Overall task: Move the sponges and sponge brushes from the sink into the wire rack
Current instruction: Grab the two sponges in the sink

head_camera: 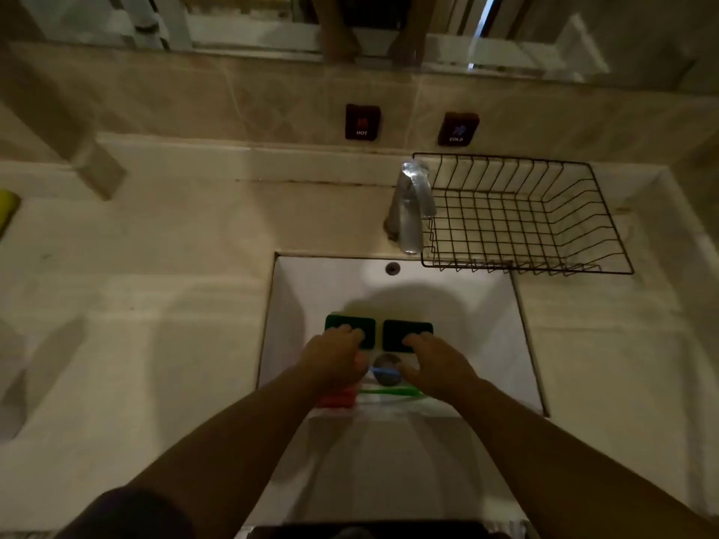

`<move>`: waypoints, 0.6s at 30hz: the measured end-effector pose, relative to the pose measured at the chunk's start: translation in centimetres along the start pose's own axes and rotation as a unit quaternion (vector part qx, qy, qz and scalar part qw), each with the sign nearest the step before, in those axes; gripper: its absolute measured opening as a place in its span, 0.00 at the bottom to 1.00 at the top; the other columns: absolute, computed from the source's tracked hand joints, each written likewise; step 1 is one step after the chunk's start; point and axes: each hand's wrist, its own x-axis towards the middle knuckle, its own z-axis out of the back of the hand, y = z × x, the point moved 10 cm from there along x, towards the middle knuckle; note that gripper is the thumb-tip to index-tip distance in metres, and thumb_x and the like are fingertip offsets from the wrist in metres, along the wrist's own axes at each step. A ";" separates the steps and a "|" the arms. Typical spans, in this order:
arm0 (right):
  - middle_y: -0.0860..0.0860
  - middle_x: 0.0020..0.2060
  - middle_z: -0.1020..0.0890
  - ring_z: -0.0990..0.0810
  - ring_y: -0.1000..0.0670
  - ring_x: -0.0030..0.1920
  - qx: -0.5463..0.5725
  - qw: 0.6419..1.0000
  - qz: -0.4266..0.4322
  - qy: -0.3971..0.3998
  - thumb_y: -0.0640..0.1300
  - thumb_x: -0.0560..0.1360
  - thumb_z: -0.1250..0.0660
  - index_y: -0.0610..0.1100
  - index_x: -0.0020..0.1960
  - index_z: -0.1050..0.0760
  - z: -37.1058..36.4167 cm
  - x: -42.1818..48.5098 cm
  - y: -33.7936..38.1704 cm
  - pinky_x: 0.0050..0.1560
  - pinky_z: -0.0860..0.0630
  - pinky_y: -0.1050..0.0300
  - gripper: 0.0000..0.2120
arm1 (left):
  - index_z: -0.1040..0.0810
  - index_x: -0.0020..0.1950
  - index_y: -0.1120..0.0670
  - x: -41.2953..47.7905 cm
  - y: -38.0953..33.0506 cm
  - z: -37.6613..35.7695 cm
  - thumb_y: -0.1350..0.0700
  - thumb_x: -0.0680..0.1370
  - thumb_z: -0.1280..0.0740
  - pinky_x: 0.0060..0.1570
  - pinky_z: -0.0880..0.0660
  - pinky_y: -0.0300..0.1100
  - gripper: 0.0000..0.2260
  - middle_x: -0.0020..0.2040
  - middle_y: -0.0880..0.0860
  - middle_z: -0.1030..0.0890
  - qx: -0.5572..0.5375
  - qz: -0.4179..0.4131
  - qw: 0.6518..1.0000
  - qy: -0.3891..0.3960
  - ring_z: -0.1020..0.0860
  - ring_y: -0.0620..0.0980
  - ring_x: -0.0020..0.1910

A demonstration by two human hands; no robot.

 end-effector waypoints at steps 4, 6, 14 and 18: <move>0.44 0.61 0.27 0.27 0.42 0.59 -0.021 1.000 -0.008 -0.007 0.58 0.76 0.37 0.44 0.69 0.34 -0.3 0.8 -0.5 0.55 0.25 0.48 0.27 | 0.29 0.69 0.53 1.4 1.2 -0.5 0.48 0.76 0.35 0.56 0.24 0.52 0.23 0.62 0.55 0.25 -0.004 0.018 1.000 0.013 0.25 0.55 0.58; 0.43 0.61 0.28 0.27 0.41 0.59 -0.062 0.998 0.011 -0.001 0.57 0.75 0.37 0.44 0.69 0.34 -1.0 1.4 -0.4 0.54 0.25 0.46 0.27 | 0.29 0.69 0.53 2.1 1.6 -1.1 0.47 0.75 0.35 0.56 0.24 0.53 0.23 0.62 0.55 0.25 -0.006 0.025 1.000 0.012 0.25 0.56 0.59; 0.42 0.66 0.30 0.32 0.40 0.65 -0.051 0.998 0.004 -0.033 0.58 0.74 0.35 0.43 0.71 0.36 -1.3 4.7 -2.4 0.61 0.29 0.45 0.32 | 0.32 0.72 0.53 3.9 2.3 -2.2 0.48 0.74 0.34 0.59 0.26 0.56 0.27 0.69 0.55 0.29 -0.022 0.053 0.997 -0.044 0.32 0.58 0.68; 0.40 0.68 0.32 0.34 0.39 0.68 -0.054 0.997 0.010 -0.049 0.59 0.71 0.32 0.43 0.72 0.36 -1.5 5.8 -3.6 0.66 0.34 0.46 0.35 | 0.34 0.74 0.52 4.8 2.2 -2.5 0.50 0.74 0.32 0.65 0.31 0.56 0.29 0.74 0.56 0.36 -0.034 0.047 0.996 -0.061 0.39 0.59 0.73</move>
